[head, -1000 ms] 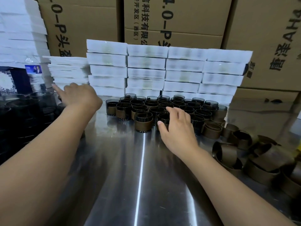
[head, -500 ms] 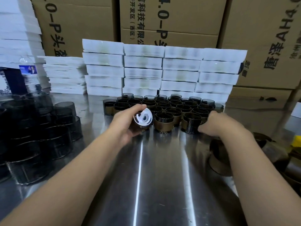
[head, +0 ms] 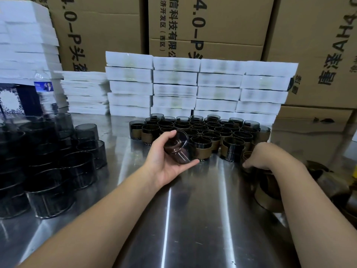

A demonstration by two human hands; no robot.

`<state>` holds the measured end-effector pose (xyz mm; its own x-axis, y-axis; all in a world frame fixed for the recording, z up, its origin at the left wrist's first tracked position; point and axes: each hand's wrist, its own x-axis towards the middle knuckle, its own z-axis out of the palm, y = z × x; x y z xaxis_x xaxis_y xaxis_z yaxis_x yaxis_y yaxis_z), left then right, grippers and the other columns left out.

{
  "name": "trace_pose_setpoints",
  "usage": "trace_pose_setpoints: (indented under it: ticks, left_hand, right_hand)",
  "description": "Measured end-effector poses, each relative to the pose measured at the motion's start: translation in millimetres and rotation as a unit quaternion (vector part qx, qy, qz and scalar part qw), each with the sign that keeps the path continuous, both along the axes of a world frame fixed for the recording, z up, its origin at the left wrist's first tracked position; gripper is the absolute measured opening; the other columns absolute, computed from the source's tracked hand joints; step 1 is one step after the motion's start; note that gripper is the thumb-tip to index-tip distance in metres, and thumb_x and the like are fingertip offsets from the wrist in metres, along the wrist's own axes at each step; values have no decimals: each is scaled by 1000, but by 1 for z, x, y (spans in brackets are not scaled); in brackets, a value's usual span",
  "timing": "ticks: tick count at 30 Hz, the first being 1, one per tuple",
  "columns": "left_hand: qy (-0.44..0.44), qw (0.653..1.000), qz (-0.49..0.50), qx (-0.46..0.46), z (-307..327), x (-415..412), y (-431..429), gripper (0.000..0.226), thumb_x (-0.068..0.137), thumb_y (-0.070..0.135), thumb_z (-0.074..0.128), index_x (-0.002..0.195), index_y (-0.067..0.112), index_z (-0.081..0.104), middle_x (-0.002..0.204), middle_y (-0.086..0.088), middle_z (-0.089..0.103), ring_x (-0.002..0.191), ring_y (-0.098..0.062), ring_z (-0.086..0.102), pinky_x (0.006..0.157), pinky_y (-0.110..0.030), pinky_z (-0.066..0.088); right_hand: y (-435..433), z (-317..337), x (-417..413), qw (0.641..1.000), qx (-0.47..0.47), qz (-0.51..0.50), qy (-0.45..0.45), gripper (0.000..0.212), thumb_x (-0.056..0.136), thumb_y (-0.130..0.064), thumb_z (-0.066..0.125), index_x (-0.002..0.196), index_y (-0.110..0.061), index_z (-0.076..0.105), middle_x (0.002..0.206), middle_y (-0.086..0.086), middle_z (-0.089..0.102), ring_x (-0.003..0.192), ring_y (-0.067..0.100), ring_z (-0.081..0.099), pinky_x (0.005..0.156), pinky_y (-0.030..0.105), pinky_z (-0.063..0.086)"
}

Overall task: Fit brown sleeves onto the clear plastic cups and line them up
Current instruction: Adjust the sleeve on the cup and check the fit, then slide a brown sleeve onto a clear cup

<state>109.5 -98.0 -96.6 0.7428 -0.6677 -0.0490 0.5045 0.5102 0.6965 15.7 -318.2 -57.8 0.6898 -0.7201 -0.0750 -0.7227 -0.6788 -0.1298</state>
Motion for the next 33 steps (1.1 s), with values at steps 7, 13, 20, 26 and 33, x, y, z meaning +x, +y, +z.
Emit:
trace_pose_setpoints:
  ticks: [7,13,20,26,33]
  left_hand:
    - [20,999,38,-12,1,-1,1,26,84,34,63,95,10,64,95,-17,62,90,-32,63,68,-60,57]
    - [4,1000,4,-3,0,-3,3,33,87,38,59,97,7,68,92,-22,68,84,-39,70,61,-50,59]
    - [-48,993,-74,79,1,-7,3,32,86,39,54,98,11,63,84,-16,72,72,-38,72,48,-37,58]
    - [-94,973,-151,144,0,-10,4,37,67,42,62,86,13,75,88,-15,73,75,-36,72,50,-34,59]
    - [-147,978,17,146,-6,-1,1,25,88,41,53,96,20,62,79,-6,74,71,-29,73,47,-26,53]
  right_hand:
    - [4,14,-8,998,10,32,-46,34,81,-25,73,111,-10,69,109,9,65,99,29,61,88,35,51]
    - [14,25,-13,990,60,34,-122,33,86,-27,67,105,-1,65,102,14,62,82,28,54,75,32,46]
    - [39,20,-2,888,221,97,-391,29,94,-24,51,94,1,64,78,23,55,67,19,45,58,26,33]
    - [67,7,13,754,409,75,-509,16,93,-27,57,78,-24,60,75,-6,62,68,12,53,58,24,39]
    - [102,-16,21,706,398,103,-577,21,84,-38,68,73,-20,64,72,-7,65,70,6,60,62,22,52]
